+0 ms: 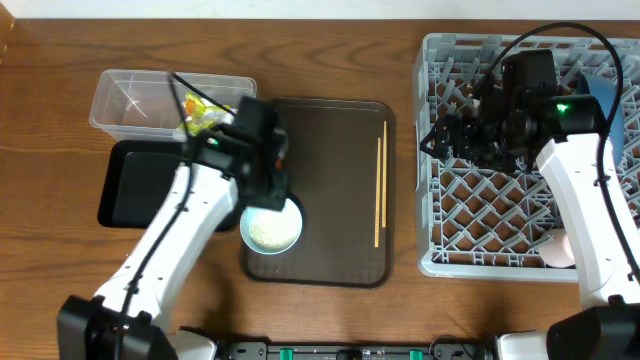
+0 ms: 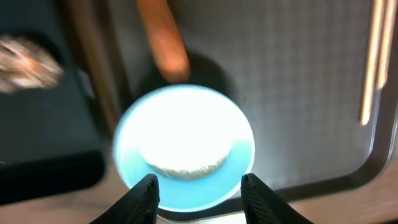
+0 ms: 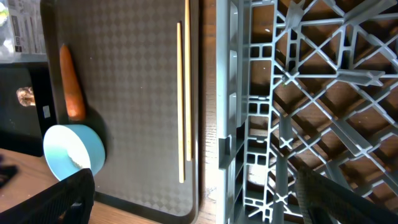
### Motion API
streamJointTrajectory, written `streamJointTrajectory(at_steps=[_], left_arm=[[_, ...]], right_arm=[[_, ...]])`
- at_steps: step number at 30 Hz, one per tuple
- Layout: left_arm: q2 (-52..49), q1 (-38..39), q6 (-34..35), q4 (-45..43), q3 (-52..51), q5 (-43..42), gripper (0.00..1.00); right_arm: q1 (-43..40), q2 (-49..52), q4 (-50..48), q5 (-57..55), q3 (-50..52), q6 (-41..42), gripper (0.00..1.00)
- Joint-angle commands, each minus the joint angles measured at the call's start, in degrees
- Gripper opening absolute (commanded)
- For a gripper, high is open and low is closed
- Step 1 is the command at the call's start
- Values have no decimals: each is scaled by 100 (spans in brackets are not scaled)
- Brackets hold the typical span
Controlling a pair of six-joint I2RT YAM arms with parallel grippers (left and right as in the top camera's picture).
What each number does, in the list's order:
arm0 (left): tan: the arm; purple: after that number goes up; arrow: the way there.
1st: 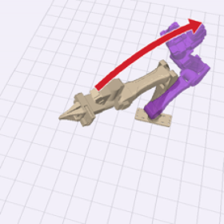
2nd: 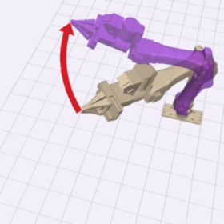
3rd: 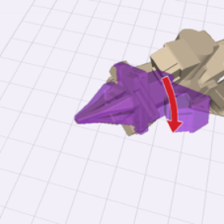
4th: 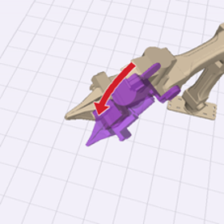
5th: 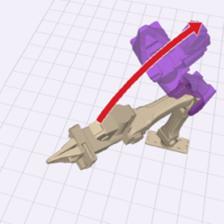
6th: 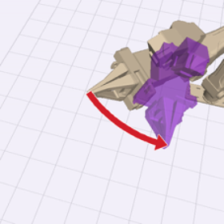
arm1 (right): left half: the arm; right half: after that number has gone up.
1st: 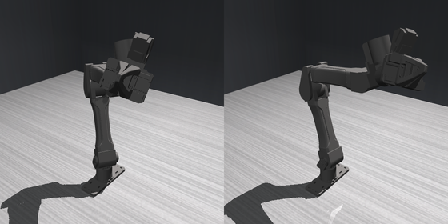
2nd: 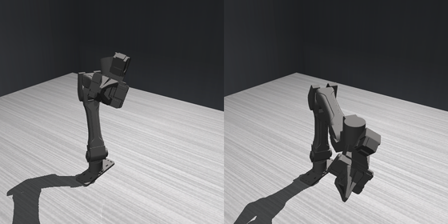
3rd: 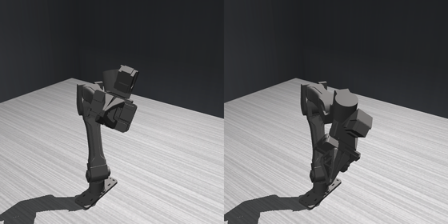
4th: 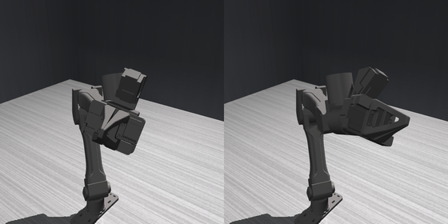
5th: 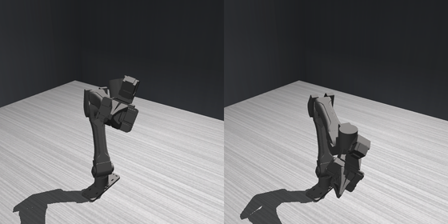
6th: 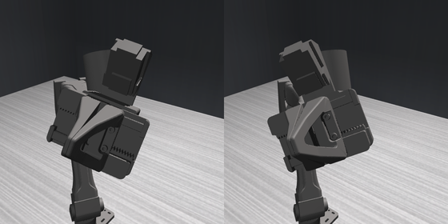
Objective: Sort waste into correct bins and load items into the dishwasher rack
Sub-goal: 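Grasp the white rice bowl's rim with the left gripper and lift it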
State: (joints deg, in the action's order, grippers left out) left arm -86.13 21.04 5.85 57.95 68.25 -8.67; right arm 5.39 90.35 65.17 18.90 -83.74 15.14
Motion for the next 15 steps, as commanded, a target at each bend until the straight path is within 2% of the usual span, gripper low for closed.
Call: streamJointTrajectory(at_steps=[1, 7, 11, 15], left_arm=[[-37, 393, 240, -50, -398, 9, 44], [-37, 1139, 240, -852, -1429, 11, 44], [-42, 1325, 238, -1263, -1797, 76, 39], [-48, 1329, 236, -1475, -1847, 660, 39]], right_arm=[[33, -39, 4, 61, -35, 68, 95], [33, -39, -28, 61, -35, 70, 95], [33, -39, -24, 61, -35, 70, 95], [33, -39, -24, 63, -35, 70, 95]])
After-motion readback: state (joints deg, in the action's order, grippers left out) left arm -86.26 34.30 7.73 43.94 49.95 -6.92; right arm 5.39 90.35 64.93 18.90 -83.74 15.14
